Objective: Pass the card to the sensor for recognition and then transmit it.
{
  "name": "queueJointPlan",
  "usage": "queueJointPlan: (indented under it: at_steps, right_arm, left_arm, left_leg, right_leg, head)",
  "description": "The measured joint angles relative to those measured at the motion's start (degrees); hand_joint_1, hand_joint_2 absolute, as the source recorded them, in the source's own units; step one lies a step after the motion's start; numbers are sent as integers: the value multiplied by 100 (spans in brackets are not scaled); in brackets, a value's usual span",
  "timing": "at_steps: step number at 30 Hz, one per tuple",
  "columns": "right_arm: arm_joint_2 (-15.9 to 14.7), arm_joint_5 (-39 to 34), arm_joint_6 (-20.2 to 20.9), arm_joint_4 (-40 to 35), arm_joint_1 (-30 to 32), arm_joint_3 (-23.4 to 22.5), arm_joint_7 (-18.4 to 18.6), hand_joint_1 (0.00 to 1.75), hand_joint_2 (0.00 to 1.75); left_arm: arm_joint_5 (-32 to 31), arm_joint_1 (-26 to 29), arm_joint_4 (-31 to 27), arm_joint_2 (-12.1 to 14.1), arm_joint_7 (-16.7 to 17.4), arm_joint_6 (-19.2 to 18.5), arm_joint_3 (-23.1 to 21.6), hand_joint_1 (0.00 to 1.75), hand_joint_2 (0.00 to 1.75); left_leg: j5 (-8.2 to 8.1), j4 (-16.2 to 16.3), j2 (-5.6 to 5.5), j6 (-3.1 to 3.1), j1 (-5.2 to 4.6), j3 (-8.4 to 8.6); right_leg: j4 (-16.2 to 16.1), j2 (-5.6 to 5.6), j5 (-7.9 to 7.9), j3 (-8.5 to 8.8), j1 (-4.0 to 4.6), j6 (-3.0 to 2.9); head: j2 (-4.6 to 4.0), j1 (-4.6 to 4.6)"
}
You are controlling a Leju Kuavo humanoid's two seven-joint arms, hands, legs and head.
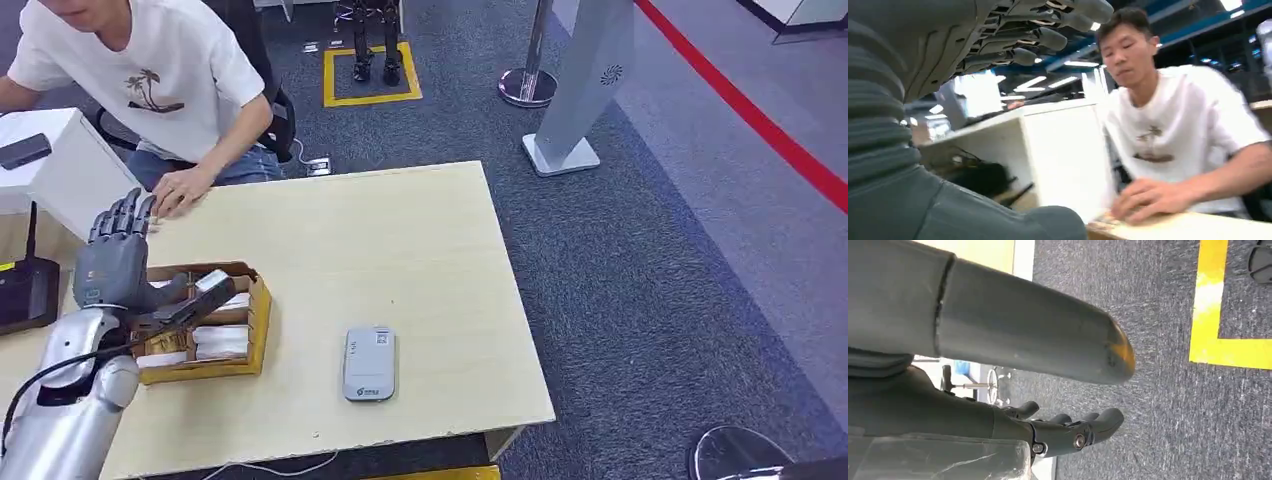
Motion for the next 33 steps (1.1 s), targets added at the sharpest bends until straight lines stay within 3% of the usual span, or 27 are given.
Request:
queueJointPlan:
  at_steps: [6,16,22,26,29,33]
  right_arm:
    - [0,-116,-17,0,1,0,-37,0,175]
    - [15,-227,-85,0,5,0,-59,0,175]
    - [39,-361,-118,0,17,-13,-131,0,175]
    - [63,-402,-133,0,23,-15,-135,0,175]
    - [66,-461,-136,0,24,-17,-138,0,175]
    - [66,-479,-138,0,37,-17,-127,0,175]
  left_arm:
    - [890,345,-694,-193,-321,-15,-321,0,175]
    - [1472,812,-1460,-322,-472,-48,-688,0,175]
    - [2994,1433,-2015,-621,-1060,-72,-809,0,175]
    - [3234,1772,-2295,-730,-1091,-118,-955,0,175]
    - [3577,1988,-2395,-660,-1019,-512,-1001,0,175]
    - [3640,2400,-2428,-282,-944,-715,-1021,0,175]
  left_leg:
    - [-2,0,-1,2,-2,-1]
    - [-1,0,0,1,0,-1]
    - [-7,0,1,6,-3,-1]
    - [-12,0,0,11,-4,-3]
    - [-12,-1,2,11,-3,-2]
    - [-11,-1,6,10,3,0]
  right_leg:
    - [-1,0,0,-1,-1,0]
    - [-1,0,0,-1,-1,0]
    - [-3,1,-3,-1,-2,2]
    - [-6,0,-5,0,-2,4]
    - [-5,0,-5,2,-2,4]
    - [-4,1,-6,1,-1,1]
  head:
    - [0,0]
    - [0,0]
    - [0,2]
    - [0,0]
    - [0,2]
    - [0,0]
